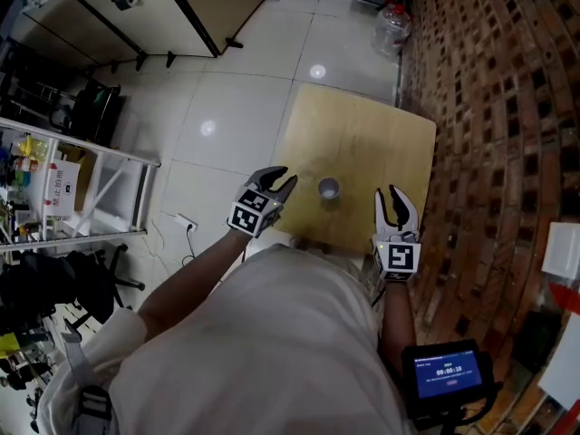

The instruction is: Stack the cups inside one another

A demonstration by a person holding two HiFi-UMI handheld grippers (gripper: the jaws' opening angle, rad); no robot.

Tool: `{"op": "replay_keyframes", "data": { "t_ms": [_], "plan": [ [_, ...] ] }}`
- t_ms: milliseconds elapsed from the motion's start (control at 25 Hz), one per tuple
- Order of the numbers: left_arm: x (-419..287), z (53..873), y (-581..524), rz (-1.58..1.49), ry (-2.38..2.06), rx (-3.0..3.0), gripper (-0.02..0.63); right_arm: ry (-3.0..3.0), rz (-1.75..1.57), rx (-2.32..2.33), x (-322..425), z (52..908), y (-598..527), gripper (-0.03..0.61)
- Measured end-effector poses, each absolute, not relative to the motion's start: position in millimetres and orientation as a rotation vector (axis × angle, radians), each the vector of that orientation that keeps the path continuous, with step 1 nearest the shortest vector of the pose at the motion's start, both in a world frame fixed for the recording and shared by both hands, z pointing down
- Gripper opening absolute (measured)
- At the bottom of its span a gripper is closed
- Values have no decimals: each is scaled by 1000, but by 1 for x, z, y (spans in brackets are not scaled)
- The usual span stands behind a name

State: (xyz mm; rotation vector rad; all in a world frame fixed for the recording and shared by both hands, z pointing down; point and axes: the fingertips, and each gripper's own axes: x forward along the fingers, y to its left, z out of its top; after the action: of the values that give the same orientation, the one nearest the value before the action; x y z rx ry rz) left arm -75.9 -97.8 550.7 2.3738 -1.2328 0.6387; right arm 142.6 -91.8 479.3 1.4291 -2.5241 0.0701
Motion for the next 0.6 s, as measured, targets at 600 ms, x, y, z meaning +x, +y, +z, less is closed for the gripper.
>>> {"op": "replay_keyframes", "data": {
  "t_ms": [600],
  "plan": [
    [-58,680,-102,1415,-825,2495,192,-2499,128,1343,139,495,-78,101]
  ]
}}
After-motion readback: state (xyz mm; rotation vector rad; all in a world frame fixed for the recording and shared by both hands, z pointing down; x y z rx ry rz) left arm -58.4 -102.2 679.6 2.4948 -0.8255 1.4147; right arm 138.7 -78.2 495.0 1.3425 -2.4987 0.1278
